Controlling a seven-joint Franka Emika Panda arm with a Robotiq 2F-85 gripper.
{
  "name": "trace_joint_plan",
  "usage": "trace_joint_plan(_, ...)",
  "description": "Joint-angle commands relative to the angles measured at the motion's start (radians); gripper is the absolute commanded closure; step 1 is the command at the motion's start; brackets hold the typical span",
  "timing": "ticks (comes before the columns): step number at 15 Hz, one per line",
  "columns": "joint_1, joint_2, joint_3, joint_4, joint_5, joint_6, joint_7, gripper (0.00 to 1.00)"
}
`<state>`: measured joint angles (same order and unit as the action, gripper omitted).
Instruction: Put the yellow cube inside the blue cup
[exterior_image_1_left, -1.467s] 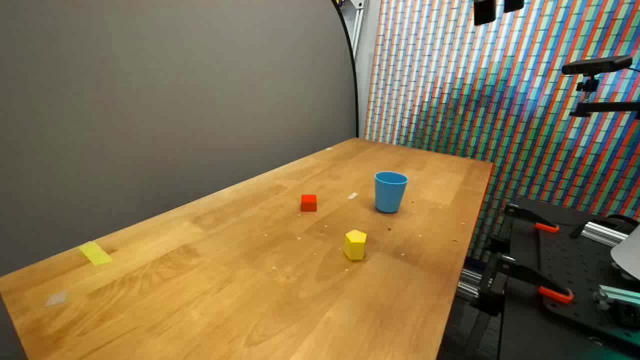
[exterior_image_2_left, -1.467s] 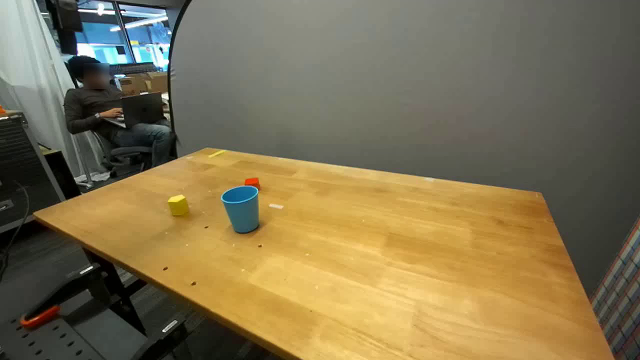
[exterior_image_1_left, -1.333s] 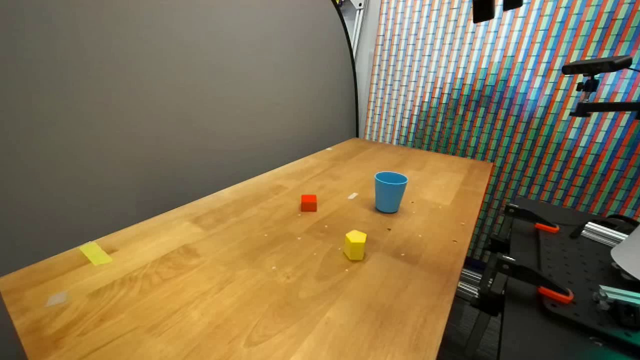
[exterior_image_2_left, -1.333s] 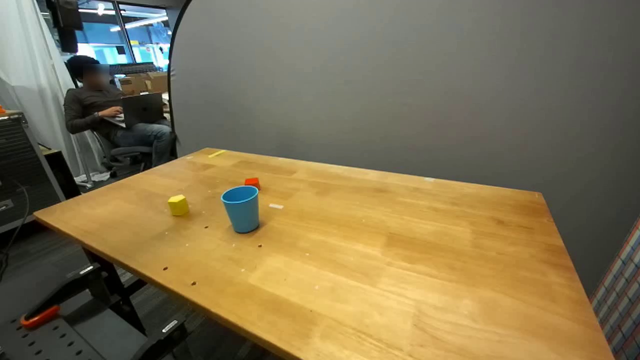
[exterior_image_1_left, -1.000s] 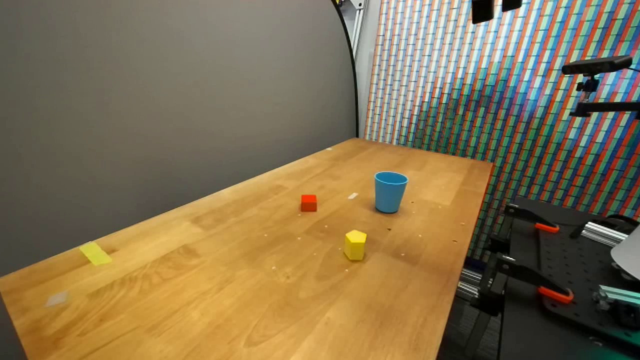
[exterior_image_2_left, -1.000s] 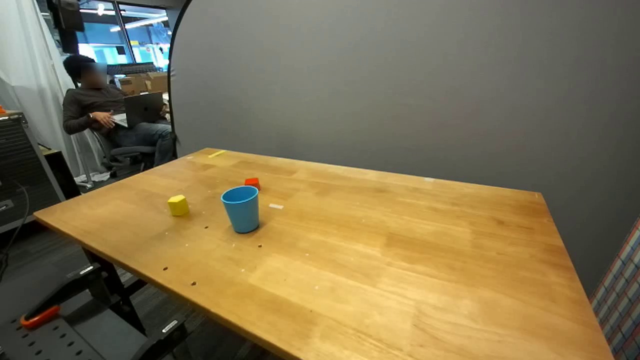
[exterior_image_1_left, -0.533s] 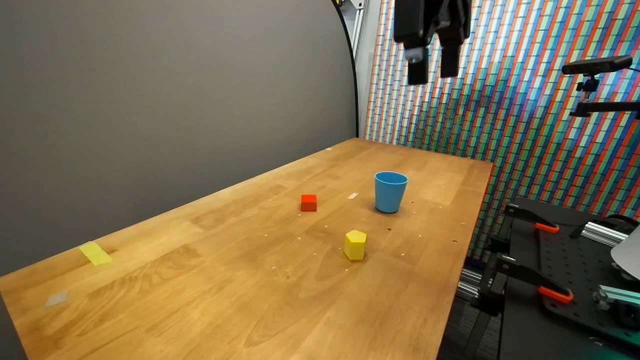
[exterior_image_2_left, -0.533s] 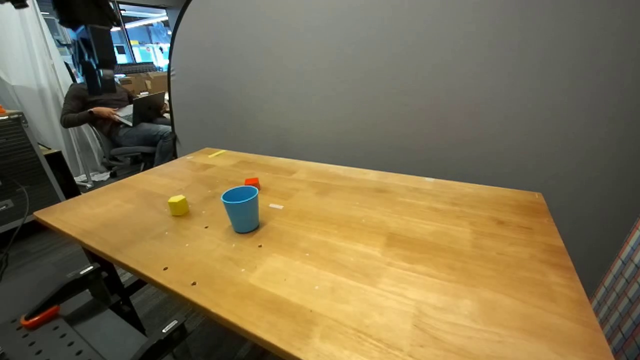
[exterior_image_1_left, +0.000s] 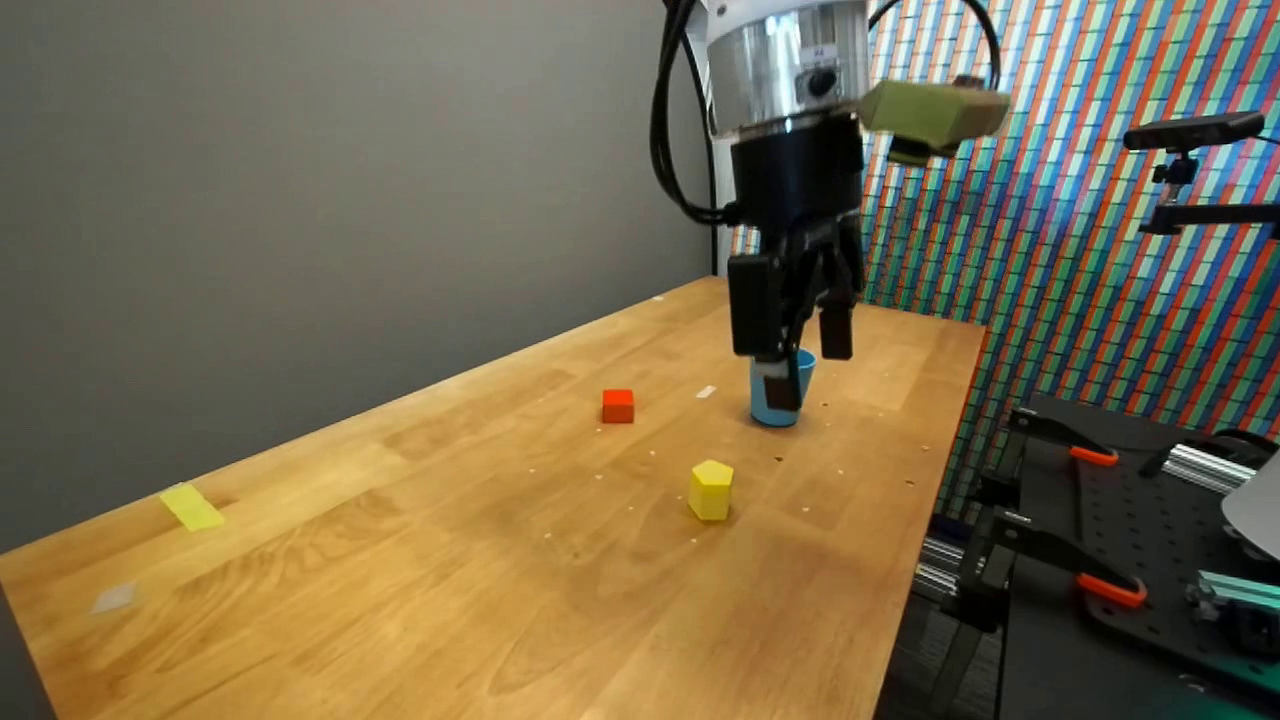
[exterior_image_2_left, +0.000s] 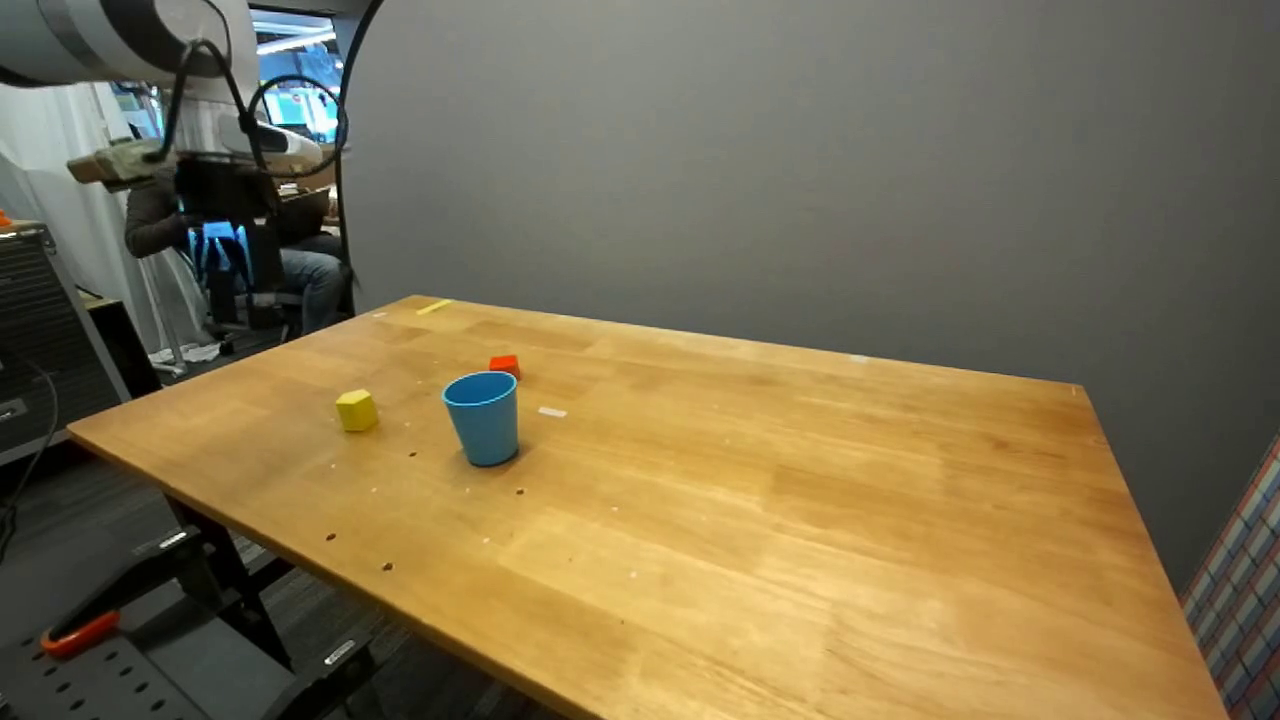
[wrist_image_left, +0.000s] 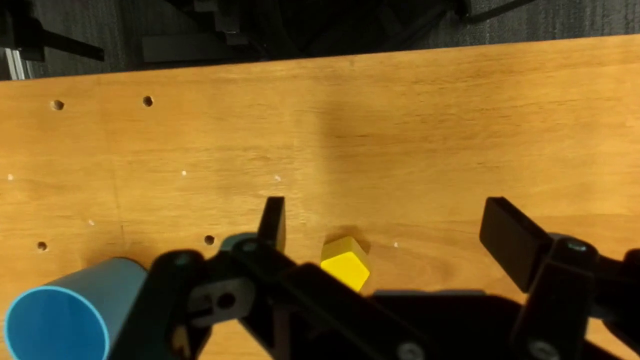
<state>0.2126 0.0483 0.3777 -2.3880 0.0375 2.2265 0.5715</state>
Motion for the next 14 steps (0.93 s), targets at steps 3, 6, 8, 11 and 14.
trace_joint_plan(3,0.084,0.129,-0.076,-0.016,-0.199,0.179,0.102,0.00)
trace_joint_plan(6,0.122,0.184,-0.127,-0.013,-0.306,0.248,0.151,0.00)
trace_joint_plan(8,0.145,0.218,-0.159,-0.003,-0.363,0.282,0.168,0.00)
trace_joint_plan(11,0.171,0.255,-0.197,0.016,-0.417,0.314,0.174,0.00)
trace_joint_plan(14,0.189,0.283,-0.225,0.045,-0.444,0.324,0.163,0.00)
